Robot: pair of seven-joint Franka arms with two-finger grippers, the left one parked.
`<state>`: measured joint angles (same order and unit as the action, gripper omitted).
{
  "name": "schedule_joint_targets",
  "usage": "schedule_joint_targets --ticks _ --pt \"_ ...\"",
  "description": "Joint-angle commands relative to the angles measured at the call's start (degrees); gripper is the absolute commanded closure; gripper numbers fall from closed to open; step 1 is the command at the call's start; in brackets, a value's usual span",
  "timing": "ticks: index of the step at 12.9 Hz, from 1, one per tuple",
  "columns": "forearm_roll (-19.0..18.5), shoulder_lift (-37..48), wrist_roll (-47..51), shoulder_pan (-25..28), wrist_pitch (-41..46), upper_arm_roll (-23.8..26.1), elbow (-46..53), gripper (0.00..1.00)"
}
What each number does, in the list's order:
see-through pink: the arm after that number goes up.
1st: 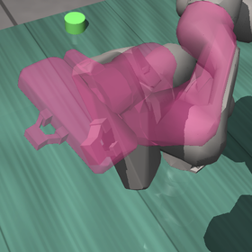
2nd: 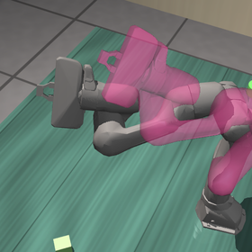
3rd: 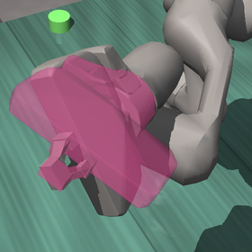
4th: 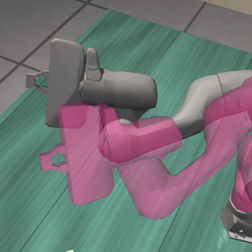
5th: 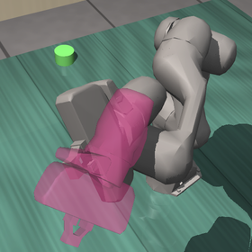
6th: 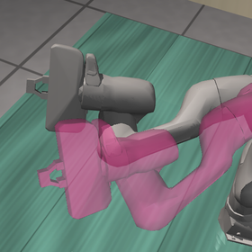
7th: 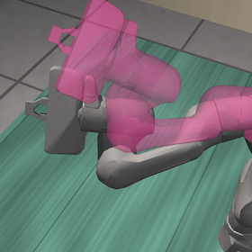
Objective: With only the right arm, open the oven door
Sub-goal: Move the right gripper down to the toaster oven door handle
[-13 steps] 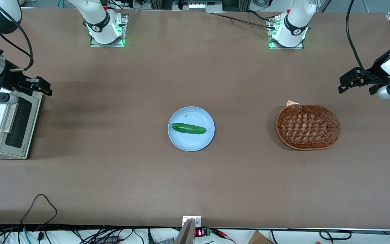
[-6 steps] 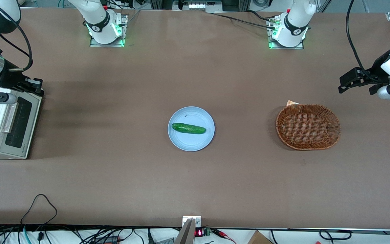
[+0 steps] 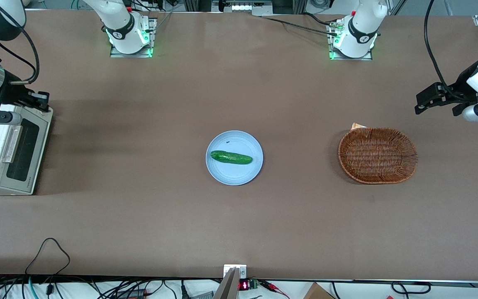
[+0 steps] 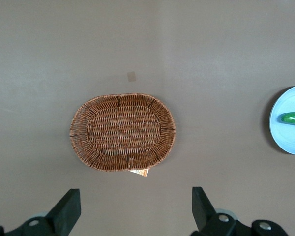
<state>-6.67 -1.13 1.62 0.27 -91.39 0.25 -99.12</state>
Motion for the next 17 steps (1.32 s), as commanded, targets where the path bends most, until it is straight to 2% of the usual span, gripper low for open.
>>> schedule_joint_targets --ticks 1,3,5,8,12,13,15,17 --pt "-7.10 -2.55 4.17 1.74 3.58 0.54 2.00 0.99" --pt "-13.59 -3.96 4.44 2.10 3.59 0.54 2.00 0.99" --pt "-22.55 -6.67 5.14 2.88 3.59 0.54 2.00 0.99" --pt "-35.47 -11.07 10.23 3.68 3.41 0.54 1.82 0.99" --pt "-50.86 -18.62 20.06 2.98 2.62 0.36 1.82 0.99" --pt "-52.63 -20.12 22.44 2.80 2.10 0.28 1.82 0.99" --pt "-53.09 -22.67 28.58 1.76 -0.89 0.01 1.47 0.99" --pt "-56.41 -25.74 34.56 1.66 -1.60 0.01 1.38 0.99"
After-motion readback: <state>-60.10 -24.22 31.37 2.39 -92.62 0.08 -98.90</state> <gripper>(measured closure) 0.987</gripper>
